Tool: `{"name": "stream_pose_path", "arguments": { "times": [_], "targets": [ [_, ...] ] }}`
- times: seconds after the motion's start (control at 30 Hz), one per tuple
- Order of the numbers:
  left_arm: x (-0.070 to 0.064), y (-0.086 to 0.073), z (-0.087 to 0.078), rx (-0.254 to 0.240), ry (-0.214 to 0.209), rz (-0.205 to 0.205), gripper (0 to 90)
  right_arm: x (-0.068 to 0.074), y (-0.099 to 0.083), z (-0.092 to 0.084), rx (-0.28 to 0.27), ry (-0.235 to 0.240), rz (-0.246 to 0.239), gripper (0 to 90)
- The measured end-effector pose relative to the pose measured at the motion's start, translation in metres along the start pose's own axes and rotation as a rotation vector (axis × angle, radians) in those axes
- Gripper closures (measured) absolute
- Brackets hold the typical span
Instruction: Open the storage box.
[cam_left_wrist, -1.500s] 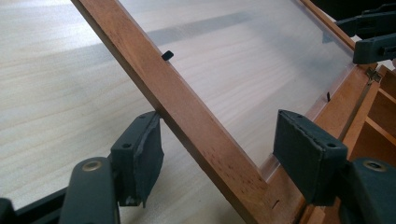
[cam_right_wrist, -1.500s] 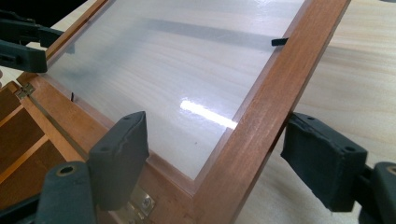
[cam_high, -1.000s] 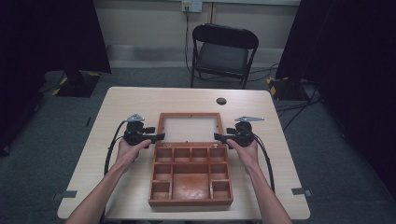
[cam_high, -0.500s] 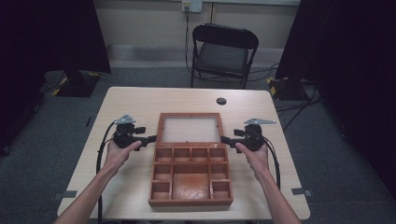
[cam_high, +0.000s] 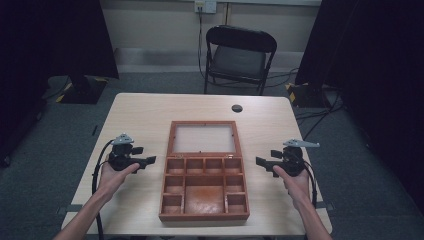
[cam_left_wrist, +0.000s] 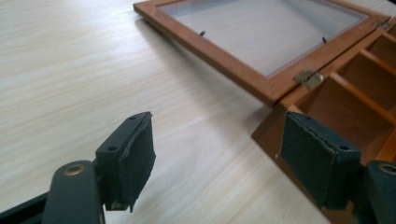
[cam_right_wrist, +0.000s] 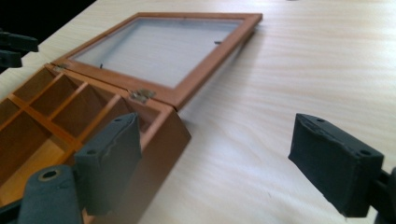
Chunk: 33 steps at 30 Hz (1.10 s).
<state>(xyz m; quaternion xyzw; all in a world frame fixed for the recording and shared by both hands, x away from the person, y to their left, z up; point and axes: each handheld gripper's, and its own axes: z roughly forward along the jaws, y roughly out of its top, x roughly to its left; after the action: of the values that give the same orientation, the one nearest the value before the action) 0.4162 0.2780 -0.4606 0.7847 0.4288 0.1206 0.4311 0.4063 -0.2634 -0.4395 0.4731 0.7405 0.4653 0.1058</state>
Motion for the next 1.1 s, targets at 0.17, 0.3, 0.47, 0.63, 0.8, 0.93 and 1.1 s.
{"name": "stream_pose_path", "arguments": {
  "times": [0.17,0.3,0.47,0.63,0.8,0.93,1.1],
  "targets": [
    [0.001,-0.01,-0.007,0.025,0.027,0.01,24.5,-0.004,-0.013,-0.013,0.02,-0.025,0.008,15.8],
    [0.001,-0.02,-0.012,0.051,0.057,0.011,24.3,-0.007,-0.024,-0.02,0.042,-0.054,0.014,15.7],
    [0.005,-0.034,-0.017,0.089,0.083,0.009,23.8,-0.015,-0.04,-0.026,0.084,-0.111,0.02,14.7],
    [0.009,-0.046,-0.02,0.106,0.108,0.0,22.7,-0.02,-0.053,-0.023,0.133,-0.155,0.018,14.7],
    [0.007,-0.054,-0.017,0.135,0.149,0.069,21.3,-0.021,-0.063,-0.013,0.212,-0.26,-0.043,14.6],
    [0.005,-0.057,-0.015,0.119,0.179,0.089,18.6,-0.019,-0.066,-0.011,0.197,-0.319,-0.081,14.1],
    [0.006,-0.062,-0.014,0.076,0.189,0.086,14.9,-0.02,-0.073,-0.008,0.146,-0.329,-0.111,8.5]
  ]
}}
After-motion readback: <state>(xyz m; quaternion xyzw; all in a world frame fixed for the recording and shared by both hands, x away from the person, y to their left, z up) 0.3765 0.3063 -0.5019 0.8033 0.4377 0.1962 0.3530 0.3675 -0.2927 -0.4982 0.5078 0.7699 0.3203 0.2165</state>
